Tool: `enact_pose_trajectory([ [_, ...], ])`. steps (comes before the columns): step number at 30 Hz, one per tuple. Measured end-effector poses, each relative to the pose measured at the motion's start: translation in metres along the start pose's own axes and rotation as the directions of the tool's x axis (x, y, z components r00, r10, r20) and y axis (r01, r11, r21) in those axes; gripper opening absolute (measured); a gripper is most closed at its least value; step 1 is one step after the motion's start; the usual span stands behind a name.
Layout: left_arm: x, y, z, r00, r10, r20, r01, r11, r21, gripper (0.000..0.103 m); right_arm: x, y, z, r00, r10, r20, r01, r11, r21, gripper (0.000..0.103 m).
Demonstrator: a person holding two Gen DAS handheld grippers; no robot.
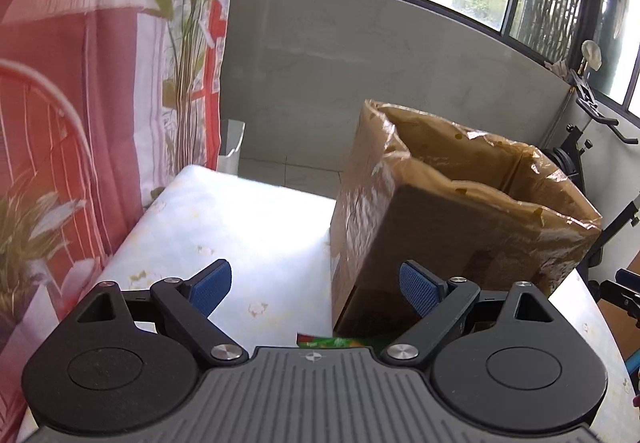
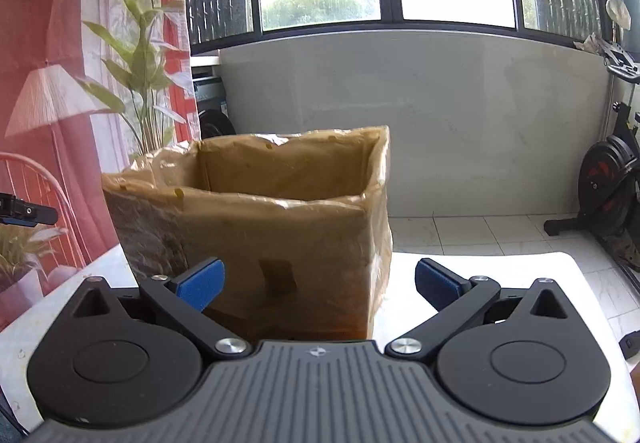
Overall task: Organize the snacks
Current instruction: 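Move both tools back down toward the remaining snacks, then grasp the green chip bag with the left tool while the right tool grasps the orange chip bag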
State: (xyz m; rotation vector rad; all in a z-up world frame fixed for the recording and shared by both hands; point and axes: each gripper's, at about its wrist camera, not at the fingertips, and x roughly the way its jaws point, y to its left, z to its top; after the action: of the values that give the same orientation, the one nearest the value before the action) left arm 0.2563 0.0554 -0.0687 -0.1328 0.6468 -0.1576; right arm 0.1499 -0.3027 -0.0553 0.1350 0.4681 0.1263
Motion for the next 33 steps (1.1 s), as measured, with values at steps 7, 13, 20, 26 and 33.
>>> enact_pose_trajectory([
  [7,0.008,0.004,-0.022,0.995,0.093,-0.040,-0.095,0.995,-0.043,0.093,0.006,-0.002,-0.034,0.997,-0.043,-0.062,0.043,0.999,0.007,0.103],
  [13,0.017,-0.007,-0.030,0.994,0.101,-0.047,-0.100,0.995,0.008,0.093,0.020,-0.001,-0.051,0.992,-0.043,-0.122,0.042,0.999,-0.012,0.103],
  [20,0.037,-0.010,-0.040,0.995,0.051,-0.087,-0.054,0.998,-0.027,0.093,0.040,-0.010,-0.064,0.981,-0.070,-0.184,0.076,0.997,0.026,0.103],
  [26,0.048,-0.018,-0.045,0.994,0.063,-0.091,-0.060,0.998,0.030,0.093,0.059,-0.017,-0.075,0.968,-0.058,-0.243,0.074,0.996,0.057,0.103],
  [33,0.059,-0.024,-0.050,0.994,0.021,-0.109,-0.017,0.999,0.041,0.093,0.062,-0.028,-0.088,0.969,-0.039,-0.246,0.074,0.988,0.134,0.103],
])
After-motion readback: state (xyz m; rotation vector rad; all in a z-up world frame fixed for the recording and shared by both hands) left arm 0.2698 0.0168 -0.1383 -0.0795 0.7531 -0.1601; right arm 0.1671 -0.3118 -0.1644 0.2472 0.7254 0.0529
